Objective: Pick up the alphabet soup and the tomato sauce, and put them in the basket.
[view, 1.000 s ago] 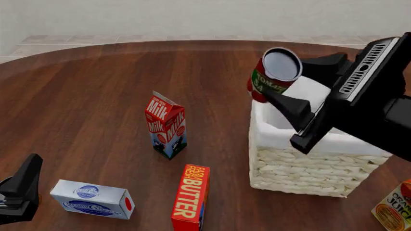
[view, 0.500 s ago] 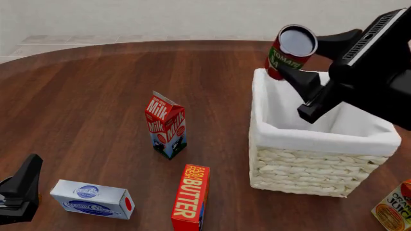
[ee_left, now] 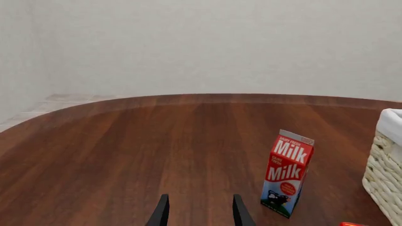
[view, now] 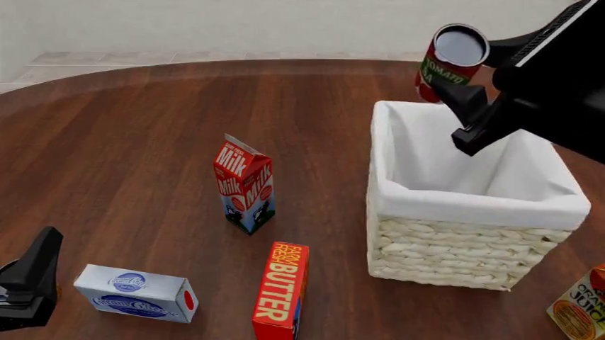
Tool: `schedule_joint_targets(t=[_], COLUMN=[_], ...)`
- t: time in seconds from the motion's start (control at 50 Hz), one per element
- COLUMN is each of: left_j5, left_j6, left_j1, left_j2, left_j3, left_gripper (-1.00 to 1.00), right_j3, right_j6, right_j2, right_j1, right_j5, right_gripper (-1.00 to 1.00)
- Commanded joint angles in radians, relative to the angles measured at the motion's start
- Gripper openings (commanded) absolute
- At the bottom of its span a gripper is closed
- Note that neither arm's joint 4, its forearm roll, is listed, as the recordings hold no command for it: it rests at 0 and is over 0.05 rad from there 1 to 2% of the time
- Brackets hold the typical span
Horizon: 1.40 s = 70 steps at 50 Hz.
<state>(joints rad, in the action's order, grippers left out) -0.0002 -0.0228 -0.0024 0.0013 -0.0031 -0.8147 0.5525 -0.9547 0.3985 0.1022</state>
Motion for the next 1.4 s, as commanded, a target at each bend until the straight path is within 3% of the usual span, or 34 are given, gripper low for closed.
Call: schedule_joint_targets(t=[0.02, 0.26, 0.84, 1.4], left_j5=[-0.002, -0.003, -0.004, -0.002], left_j6=[0.002, 0.004, 0.006, 0.002], left_j1=[-0.001, -0.002, -0.003, -0.004], left_j2=[-0.001, -0.001, -0.001, 0.0], left_j3=[0.0, 0.0, 0.0, -0.001], left_gripper=[1.0, 1.0, 1.0, 1.0], right_j3=[-0.012, 0.014, -0.016, 0.066], right_j6=[-0.023, 0.027, 0.036, 0.095], right_j2=[-0.002, -0.008, -0.13, -0.143], right_j1=[-0.04, -0.045, -0.117, -0.135], right_j5=[0.029, 0.051, 0.088, 0.105], right_gripper=[-1.0, -1.0, -1.0, -1.0])
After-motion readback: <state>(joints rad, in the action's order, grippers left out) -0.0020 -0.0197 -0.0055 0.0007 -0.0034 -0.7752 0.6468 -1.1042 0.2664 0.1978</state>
